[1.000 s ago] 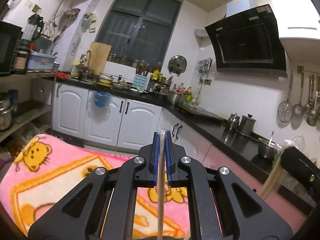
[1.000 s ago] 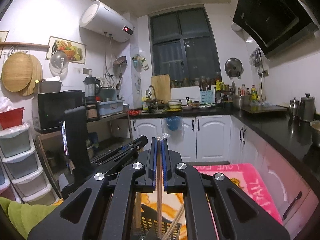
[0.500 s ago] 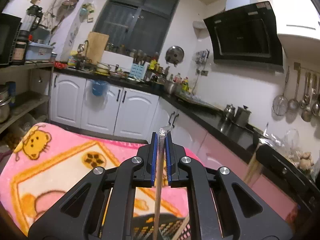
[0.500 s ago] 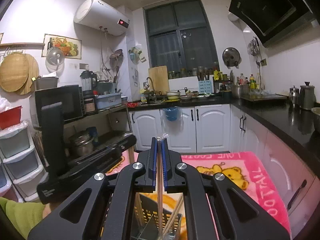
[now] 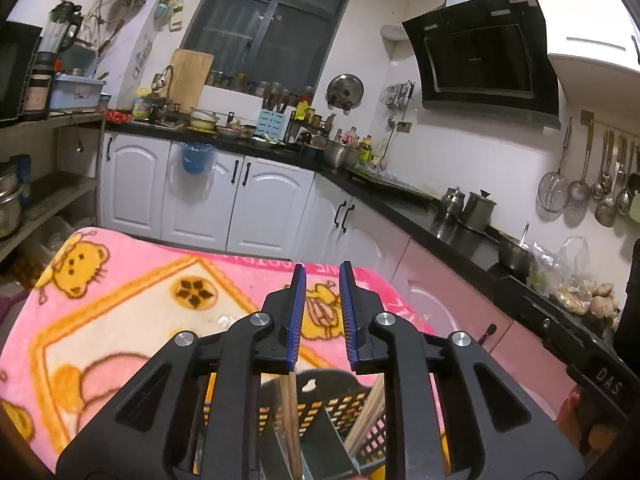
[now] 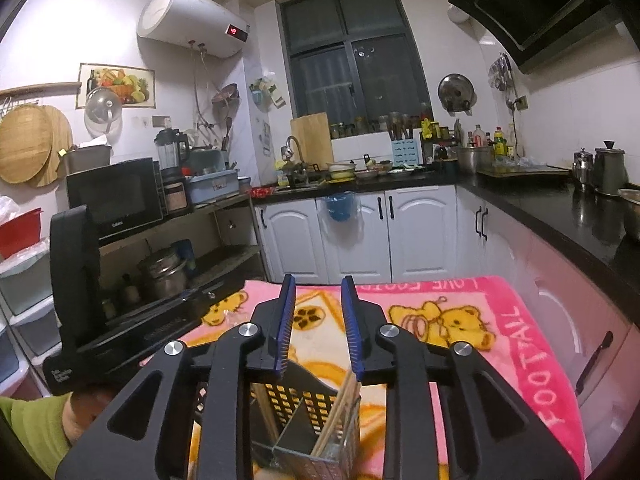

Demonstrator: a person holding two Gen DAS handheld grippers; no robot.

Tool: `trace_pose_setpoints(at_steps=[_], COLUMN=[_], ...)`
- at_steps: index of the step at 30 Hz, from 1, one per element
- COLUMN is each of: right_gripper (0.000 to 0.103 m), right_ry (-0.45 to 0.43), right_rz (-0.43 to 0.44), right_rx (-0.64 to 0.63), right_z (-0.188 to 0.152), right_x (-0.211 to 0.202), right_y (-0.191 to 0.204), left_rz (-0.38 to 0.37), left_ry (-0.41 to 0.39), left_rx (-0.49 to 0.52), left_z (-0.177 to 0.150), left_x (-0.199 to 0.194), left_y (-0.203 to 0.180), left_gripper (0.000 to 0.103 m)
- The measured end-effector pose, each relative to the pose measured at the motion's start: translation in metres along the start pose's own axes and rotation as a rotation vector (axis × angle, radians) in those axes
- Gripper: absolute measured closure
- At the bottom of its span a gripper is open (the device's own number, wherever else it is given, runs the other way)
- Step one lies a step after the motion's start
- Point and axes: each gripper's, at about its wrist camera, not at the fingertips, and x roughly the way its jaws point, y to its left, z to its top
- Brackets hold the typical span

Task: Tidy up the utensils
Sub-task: 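Open both tools to release the chopsticks into the caddy, then withdraw both open tools from the caddy toward the wrapped chopsticks on the blanket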

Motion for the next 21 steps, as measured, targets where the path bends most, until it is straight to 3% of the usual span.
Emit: trace_pose_setpoints(at_steps=[2,11,21], right_gripper=[0.068,0.055,0.036], right_ry=[0.002,0.069,0.074], right_rz=[-0.006,-0.023,-0.032], right_rx=[-0.007,-0.006,-0.003], right_z=[-0.001,-0.016,-0.028], right_x=[-0.003,-0.013,-0.028], right_y=[0.001,0.008,0.010], left_rz=[0.010,0.054,0.069], left_ry=[0.006,0.074,0.112], left_rx=[0.006,0.020,-0.013], left_z=[0.000,-0.013,-0.025], left_x=[-0.004,-0.024,-0.043], left_y=[-0.002,0.004,0.017], left_gripper=[0.084,0.056,0.022])
